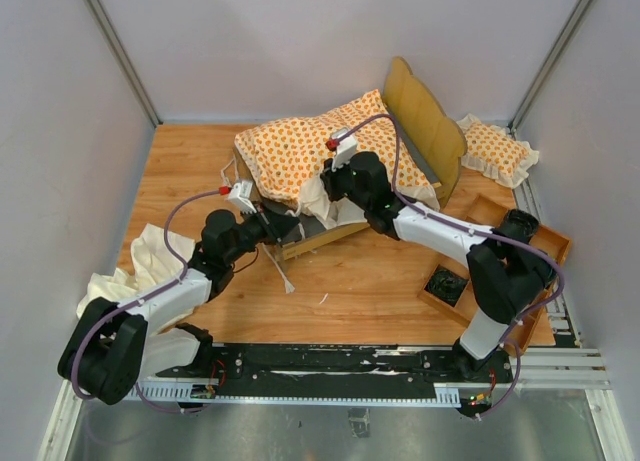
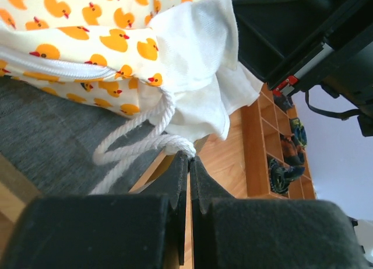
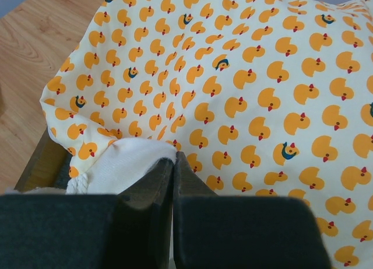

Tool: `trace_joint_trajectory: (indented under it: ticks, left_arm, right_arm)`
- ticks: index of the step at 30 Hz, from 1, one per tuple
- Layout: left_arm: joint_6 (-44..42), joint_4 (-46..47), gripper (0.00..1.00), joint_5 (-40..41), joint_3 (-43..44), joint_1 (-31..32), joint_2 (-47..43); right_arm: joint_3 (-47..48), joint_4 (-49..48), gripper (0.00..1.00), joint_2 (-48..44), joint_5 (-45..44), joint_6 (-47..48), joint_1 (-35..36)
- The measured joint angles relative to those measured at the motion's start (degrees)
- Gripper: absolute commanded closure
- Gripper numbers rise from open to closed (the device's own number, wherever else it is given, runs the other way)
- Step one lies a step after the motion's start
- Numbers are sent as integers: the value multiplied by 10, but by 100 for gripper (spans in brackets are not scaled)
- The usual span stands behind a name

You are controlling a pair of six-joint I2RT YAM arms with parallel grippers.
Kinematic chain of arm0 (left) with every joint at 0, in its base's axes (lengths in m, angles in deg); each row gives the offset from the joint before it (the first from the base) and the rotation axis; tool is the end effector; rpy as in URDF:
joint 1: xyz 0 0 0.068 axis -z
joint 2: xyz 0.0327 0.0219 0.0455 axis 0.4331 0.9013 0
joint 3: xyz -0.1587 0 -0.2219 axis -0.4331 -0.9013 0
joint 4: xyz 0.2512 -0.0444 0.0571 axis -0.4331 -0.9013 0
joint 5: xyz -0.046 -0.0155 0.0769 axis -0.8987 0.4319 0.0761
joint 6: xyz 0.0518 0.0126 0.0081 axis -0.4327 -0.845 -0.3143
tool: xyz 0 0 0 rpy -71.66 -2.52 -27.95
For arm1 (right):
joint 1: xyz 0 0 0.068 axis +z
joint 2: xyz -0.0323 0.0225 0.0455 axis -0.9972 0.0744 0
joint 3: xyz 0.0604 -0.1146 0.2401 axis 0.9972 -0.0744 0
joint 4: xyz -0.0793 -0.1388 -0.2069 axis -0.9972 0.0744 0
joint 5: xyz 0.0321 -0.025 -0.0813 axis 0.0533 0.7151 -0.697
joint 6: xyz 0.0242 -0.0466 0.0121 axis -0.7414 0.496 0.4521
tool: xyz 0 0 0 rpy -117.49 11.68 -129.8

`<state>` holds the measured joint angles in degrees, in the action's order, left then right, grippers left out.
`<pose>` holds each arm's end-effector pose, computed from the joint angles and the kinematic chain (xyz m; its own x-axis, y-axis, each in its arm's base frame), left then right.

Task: Set up the pet bed
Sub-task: Cross the ropes over the mattress.

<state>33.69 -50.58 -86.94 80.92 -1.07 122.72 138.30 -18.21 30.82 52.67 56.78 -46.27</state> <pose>0.2138 -0.1081 0.2199 -0.5000 -0.4663 -0.7298 0.4134 0.6120 -0.6742 0.3064 0.2537 0.2843 -0.2017 0.0081 -0.9794 -0.6373 0.7583 0.1375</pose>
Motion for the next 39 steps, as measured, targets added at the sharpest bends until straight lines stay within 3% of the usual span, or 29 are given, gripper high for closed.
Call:
trace_joint_trajectory:
  ticks: [8, 16, 24, 28, 34, 39]
  left_arm:
    - [0, 1, 100, 23, -29, 0, 0]
    - [-12, 0, 100, 44, -33, 0, 0]
    - [-22, 0, 100, 54, -33, 0, 6]
    - [-24, -2, 100, 57, -33, 0, 6]
    - [-33, -16, 100, 65, -33, 0, 6]
    - [-36, -22, 100, 68, -33, 0, 6]
  right_arm:
    - [10, 47, 59, 11, 30, 2, 0]
    - [-17, 123, 45, -82, 43, 3, -1]
    - [-111, 161, 42, -190, 40, -11, 8]
    - [-180, 151, 44, -223, 28, -16, 47]
    - [-275, 57, 46, -220, 16, -21, 125]
    - [-306, -70, 45, -125, 15, -28, 150]
